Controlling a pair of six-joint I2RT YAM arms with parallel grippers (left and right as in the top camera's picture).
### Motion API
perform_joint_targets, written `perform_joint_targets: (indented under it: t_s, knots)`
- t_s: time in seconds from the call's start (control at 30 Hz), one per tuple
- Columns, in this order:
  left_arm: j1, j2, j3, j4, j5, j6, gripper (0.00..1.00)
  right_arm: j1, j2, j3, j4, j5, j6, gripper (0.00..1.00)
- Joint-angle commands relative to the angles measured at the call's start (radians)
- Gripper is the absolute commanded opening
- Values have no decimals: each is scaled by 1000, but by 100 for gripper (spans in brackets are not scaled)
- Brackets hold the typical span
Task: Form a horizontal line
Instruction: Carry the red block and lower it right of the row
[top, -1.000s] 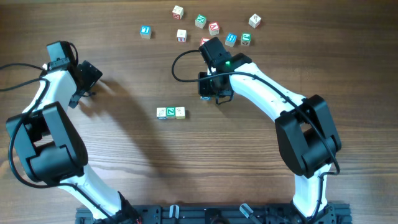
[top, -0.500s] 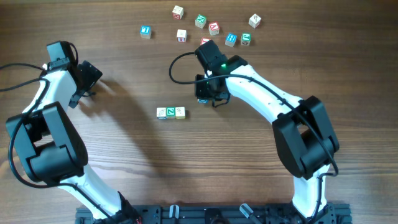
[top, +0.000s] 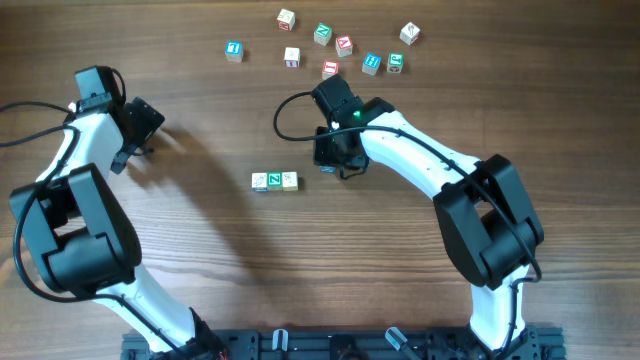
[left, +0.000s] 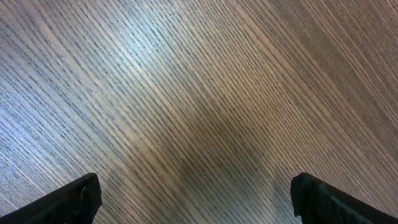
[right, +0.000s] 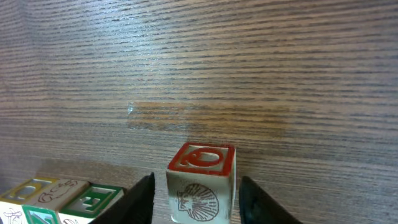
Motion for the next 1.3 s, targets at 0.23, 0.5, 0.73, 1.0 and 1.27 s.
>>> perform_joint_targets:
  t_s: [0.23,0.5,0.73,1.0,1.27]
  knots:
    - [4,3,3,0,-6,5,100,2,15,-2,29,11,17,73]
    - [4,3,3,0,-6,5,100,-11,15,-2,144,105,-36,99]
    - [4,3,3,0,-6,5,100,-75,15,-2,119,95,68,51]
    - [4,3,3,0,-6,5,100,-74,15,-2,75,63,61,9]
    - [4,3,3,0,-6,5,100,-55,15,-3,15,-71,62,7]
